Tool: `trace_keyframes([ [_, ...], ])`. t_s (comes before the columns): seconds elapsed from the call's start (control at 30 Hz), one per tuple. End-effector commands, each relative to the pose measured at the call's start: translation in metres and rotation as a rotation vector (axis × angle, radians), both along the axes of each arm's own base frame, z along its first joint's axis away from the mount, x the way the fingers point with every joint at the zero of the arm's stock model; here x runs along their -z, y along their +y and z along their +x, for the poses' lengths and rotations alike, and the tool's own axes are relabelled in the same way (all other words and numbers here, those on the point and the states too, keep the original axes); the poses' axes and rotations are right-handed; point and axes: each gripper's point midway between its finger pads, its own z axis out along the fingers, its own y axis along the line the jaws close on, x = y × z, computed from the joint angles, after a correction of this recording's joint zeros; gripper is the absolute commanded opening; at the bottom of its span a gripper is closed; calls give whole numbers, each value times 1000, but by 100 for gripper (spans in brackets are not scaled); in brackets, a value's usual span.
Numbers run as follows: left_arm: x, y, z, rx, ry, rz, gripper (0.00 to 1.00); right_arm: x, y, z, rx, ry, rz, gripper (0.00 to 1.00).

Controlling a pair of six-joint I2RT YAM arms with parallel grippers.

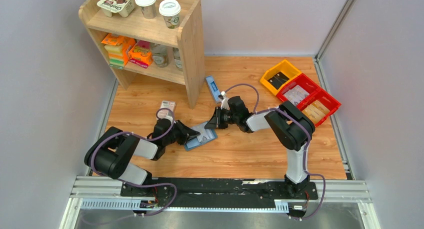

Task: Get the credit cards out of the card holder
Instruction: Remove the credit card from the card holder.

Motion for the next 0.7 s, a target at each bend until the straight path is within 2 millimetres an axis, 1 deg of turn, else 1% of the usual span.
trace_keyframes([
  [0.0,-24,-1,11,-42,-79,-61,20,70,-36,-22,57,125,-215,6],
  [0.1,-26,2,8,-46,-81,-52,18,73,-38,-22,61,129,-222,5],
  [0.2,-29,5,8,-55,-94,-34,11,73,-38,-22,62,129,-221,5],
  [0.23,-26,7,6,-57,-85,-23,10,72,-37,-21,64,126,-220,5],
  [0.33,-30,7,6,-55,-99,-16,4,72,-37,-20,65,125,-219,5],
  [0.37,-30,7,7,-55,-97,-12,1,71,-37,-20,67,123,-218,5],
  [0.47,-30,8,5,-54,-92,-11,0,72,-38,-20,69,125,-221,5],
  [0.57,-23,11,-2,-51,-42,21,0,73,-40,-19,73,127,-224,5],
  [0.63,-18,16,-8,-39,0,79,0,73,-41,-18,77,127,-224,6],
  [0.67,-14,23,-14,-37,28,132,0,72,-40,-18,76,124,-221,6],
])
